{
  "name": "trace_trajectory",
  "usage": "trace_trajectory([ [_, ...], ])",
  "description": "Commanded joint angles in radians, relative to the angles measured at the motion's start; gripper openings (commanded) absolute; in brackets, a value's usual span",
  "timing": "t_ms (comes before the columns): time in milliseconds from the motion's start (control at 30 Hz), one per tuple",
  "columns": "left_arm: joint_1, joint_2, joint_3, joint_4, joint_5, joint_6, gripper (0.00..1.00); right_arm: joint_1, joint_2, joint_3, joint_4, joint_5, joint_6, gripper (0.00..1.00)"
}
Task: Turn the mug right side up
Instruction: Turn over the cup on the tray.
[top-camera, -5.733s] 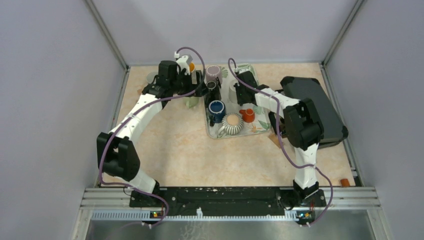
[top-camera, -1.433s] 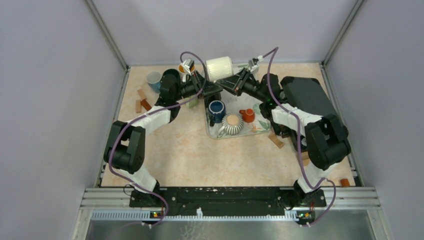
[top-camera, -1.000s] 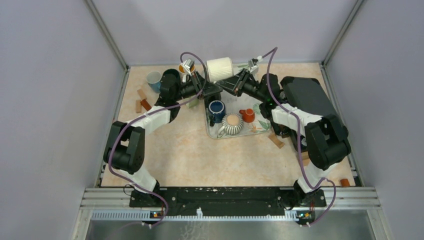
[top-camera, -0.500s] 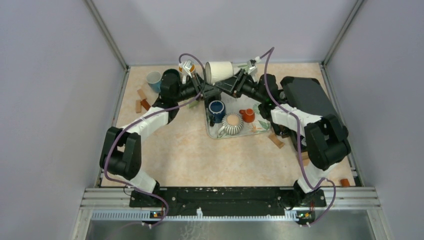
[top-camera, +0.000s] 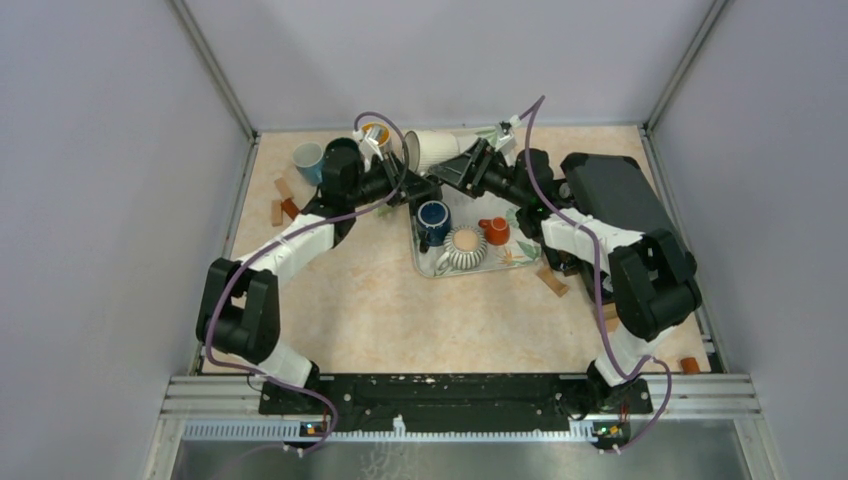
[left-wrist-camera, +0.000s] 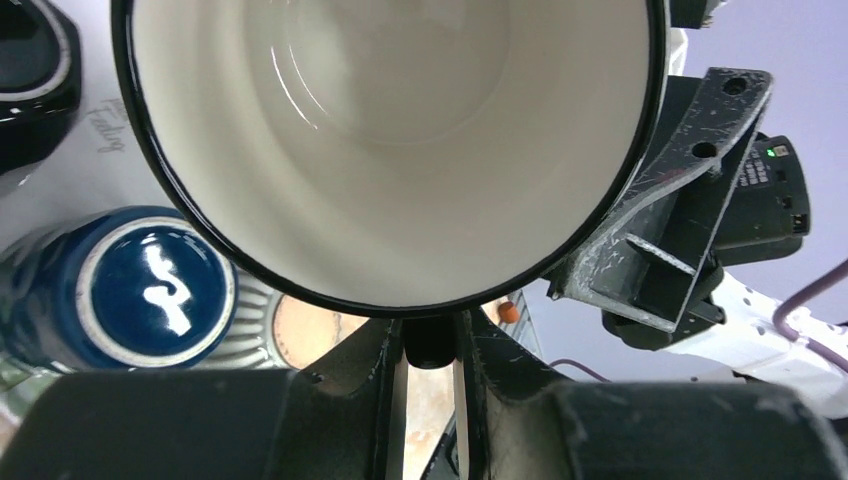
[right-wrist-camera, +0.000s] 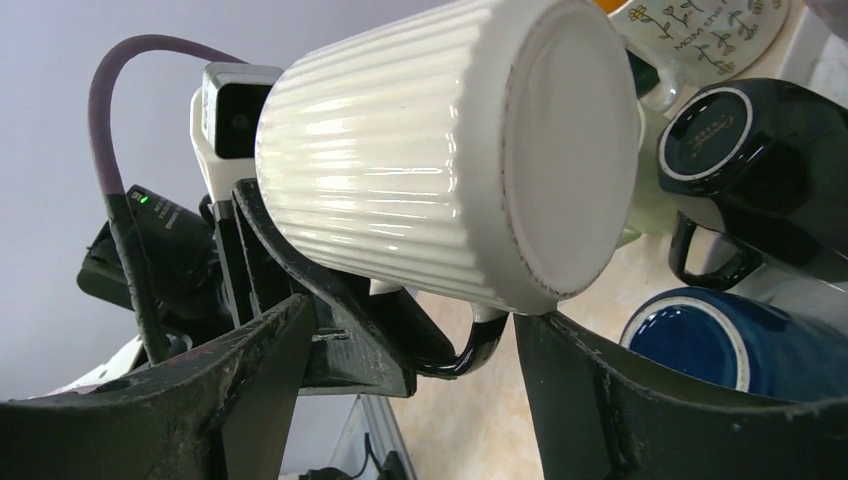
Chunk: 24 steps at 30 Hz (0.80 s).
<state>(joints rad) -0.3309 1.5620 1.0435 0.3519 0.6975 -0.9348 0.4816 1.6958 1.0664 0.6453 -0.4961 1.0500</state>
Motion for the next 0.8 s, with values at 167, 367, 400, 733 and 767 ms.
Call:
trace_trajectory([
  [167, 0.002, -0.125, 0.087, -0.053, -0.074, 0.141, 0.0, 0.008, -0.056, 0.019, -0.035, 0.059, -0.095, 0.77],
  [367, 0.001, -0.156, 0.12, -0.154, -0.135, 0.214, 0.0, 0.011, -0.049, 0.026, -0.047, 0.066, -0.109, 0.78],
  [400, 0.001, -0.161, 0.126, -0.17, -0.145, 0.226, 0.0, 0.013, -0.05, 0.025, -0.046, 0.068, -0.11, 0.78],
  [733, 0.001, -0.2, 0.164, -0.324, -0.265, 0.319, 0.0, 0.018, -0.083, 0.016, -0.075, 0.077, -0.138, 0.8],
  [767, 0.002, -0.205, 0.166, -0.342, -0.277, 0.332, 0.0, 0.019, -0.091, 0.016, -0.085, 0.079, -0.144, 0.81],
])
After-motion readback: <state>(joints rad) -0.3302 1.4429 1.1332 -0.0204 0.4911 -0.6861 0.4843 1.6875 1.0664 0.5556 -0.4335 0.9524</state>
